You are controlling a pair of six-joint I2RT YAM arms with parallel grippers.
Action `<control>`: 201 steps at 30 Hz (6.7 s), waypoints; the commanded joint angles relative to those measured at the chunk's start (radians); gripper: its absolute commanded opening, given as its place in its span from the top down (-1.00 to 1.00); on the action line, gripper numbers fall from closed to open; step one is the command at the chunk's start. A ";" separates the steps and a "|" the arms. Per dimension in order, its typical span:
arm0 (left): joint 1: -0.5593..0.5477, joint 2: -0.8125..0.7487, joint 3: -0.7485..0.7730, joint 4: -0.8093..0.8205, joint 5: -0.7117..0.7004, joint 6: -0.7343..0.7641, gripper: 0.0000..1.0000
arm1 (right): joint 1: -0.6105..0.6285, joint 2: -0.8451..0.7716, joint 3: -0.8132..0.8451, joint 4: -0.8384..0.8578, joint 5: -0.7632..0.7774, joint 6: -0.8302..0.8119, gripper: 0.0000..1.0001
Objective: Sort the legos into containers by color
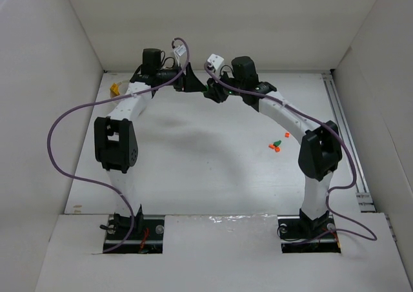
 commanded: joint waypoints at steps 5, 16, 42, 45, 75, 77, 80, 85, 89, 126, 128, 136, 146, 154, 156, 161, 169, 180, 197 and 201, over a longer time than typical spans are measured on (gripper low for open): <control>-0.005 -0.001 0.045 0.010 0.040 0.009 -0.54 | 0.012 0.000 0.047 0.054 -0.011 -0.002 0.61; -0.014 0.008 0.045 0.039 0.078 0.000 -0.29 | 0.041 -0.009 0.029 0.054 0.010 -0.033 0.61; 0.141 -0.161 -0.026 -0.005 -0.272 0.079 1.00 | -0.084 -0.301 -0.411 0.219 0.216 -0.011 -0.79; 0.178 -0.162 0.032 -0.074 -0.394 0.134 1.00 | -0.126 -0.313 -0.421 0.183 0.216 0.001 -0.79; 0.190 0.028 0.189 -0.234 -1.086 0.239 1.00 | -0.209 -0.257 -0.361 0.083 0.205 0.045 -0.79; 0.190 0.039 0.189 -0.234 -1.097 0.239 1.00 | -0.209 -0.256 -0.352 0.074 0.205 0.045 -0.79; 0.190 0.048 0.189 -0.234 -1.108 0.239 1.00 | -0.218 -0.246 -0.352 0.074 0.205 0.045 -0.79; 0.190 0.066 0.200 -0.234 -1.131 0.248 1.00 | -0.218 -0.235 -0.333 0.065 0.196 0.045 -0.79; 0.190 0.075 0.209 -0.234 -1.151 0.248 0.99 | -0.218 -0.215 -0.315 0.056 0.186 0.045 -0.79; 0.190 0.125 0.236 -0.243 -1.169 0.248 0.04 | -0.218 -0.158 -0.247 0.008 0.159 0.045 -0.79; 0.190 0.125 0.236 -0.243 -1.169 0.239 -0.04 | -0.218 -0.158 -0.247 0.008 0.159 0.045 -0.79; 0.202 0.051 0.236 -0.213 -1.030 0.239 -0.05 | -0.236 -0.170 -0.270 0.008 0.170 0.064 -0.74; 0.155 -0.181 0.064 -0.041 -0.568 0.305 -0.36 | -0.561 -0.339 -0.474 -0.286 -0.011 -0.210 -0.30; 0.155 -0.141 0.065 -0.105 -0.311 0.319 -0.54 | -0.739 -0.416 -0.563 -0.642 -0.123 -0.856 0.07; 0.155 -0.127 0.077 -0.114 -0.266 0.340 -0.54 | -0.758 -0.416 -0.572 -0.683 -0.133 -1.096 0.07; 0.155 -0.107 0.092 -0.118 -0.230 0.319 -0.59 | -0.758 -0.307 -0.517 -0.780 -0.123 -1.393 0.02; 0.155 -0.148 0.025 -0.088 -0.240 0.296 -0.59 | -0.686 -0.155 -0.442 -0.760 -0.113 -1.593 0.01; 0.155 -0.170 0.003 -0.079 -0.258 0.274 -0.59 | -0.605 0.024 -0.258 -0.861 -0.104 -1.676 0.09; 0.155 -0.122 0.031 -0.079 -0.258 0.256 -0.59 | -0.586 0.069 -0.220 -1.001 -0.001 -1.788 0.14; 0.155 -0.101 0.040 -0.079 -0.258 0.256 -0.59 | -0.565 0.069 -0.220 -1.010 0.036 -1.798 0.03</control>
